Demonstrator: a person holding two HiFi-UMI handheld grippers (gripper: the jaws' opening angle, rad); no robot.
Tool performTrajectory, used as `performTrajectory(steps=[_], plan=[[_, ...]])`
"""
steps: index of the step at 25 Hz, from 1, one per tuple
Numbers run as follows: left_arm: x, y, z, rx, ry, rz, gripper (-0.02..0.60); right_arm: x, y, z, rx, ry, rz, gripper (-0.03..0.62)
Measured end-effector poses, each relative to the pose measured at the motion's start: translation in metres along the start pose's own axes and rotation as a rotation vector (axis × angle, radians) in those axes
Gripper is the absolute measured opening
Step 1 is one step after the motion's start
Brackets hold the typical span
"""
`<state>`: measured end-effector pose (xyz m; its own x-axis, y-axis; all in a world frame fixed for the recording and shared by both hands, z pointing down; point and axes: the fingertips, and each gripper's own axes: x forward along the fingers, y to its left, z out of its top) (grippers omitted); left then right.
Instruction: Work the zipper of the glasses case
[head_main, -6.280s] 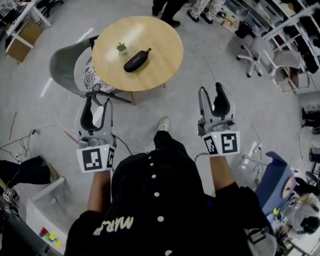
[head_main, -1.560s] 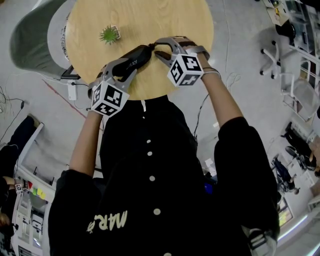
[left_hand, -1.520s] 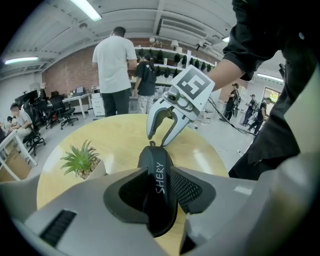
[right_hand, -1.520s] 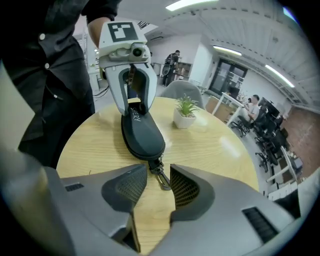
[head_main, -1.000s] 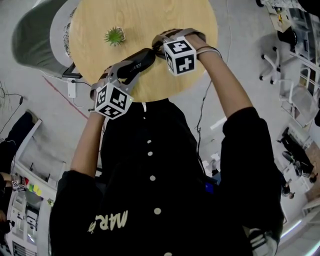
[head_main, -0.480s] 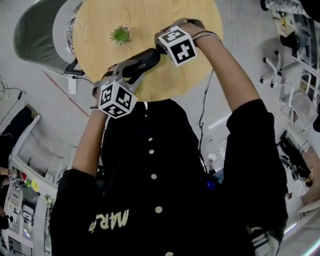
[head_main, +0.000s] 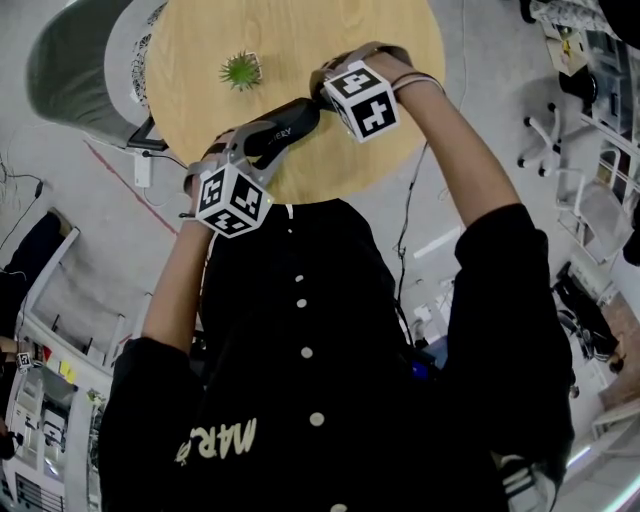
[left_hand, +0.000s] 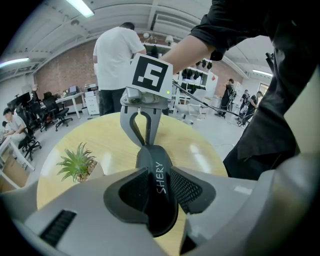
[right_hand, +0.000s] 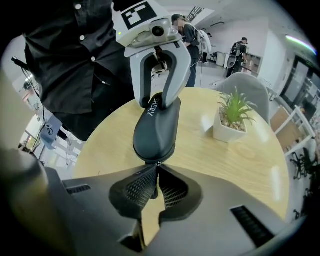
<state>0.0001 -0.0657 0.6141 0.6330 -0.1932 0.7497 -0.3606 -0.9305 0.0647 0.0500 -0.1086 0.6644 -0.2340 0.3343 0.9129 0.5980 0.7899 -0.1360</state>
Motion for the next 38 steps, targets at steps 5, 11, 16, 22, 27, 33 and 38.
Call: performTrajectory(steps=[5,11,16,22,27,33,38], plan=[[0.0,-0.001,0.001,0.003,0.015,0.01,0.137,-0.004,0.0,-0.001,0.028,0.023,-0.085,0.006],[0.0,-0.002,0.001,0.005,0.028,0.022,0.137,-0.006,0.002,-0.003,0.144,0.077,-0.164,0.005],[-0.002,-0.002,0.002,0.022,0.034,0.032,0.138,-0.007,0.007,-0.003,0.217,0.109,-0.175,0.005],[-0.001,-0.003,0.004,0.015,0.057,0.03,0.138,-0.006,0.02,-0.003,0.318,0.095,-0.182,0.005],[-0.003,-0.004,0.004,0.014,0.068,0.027,0.138,-0.003,0.032,0.003,0.413,0.062,-0.205,0.005],[-0.004,-0.004,0.006,0.004,0.071,0.024,0.138,0.0,0.038,0.008,0.575,0.023,-0.245,0.005],[-0.003,-0.005,0.007,-0.001,0.091,0.013,0.138,0.002,0.044,0.012,0.734,-0.031,-0.295,0.005]])
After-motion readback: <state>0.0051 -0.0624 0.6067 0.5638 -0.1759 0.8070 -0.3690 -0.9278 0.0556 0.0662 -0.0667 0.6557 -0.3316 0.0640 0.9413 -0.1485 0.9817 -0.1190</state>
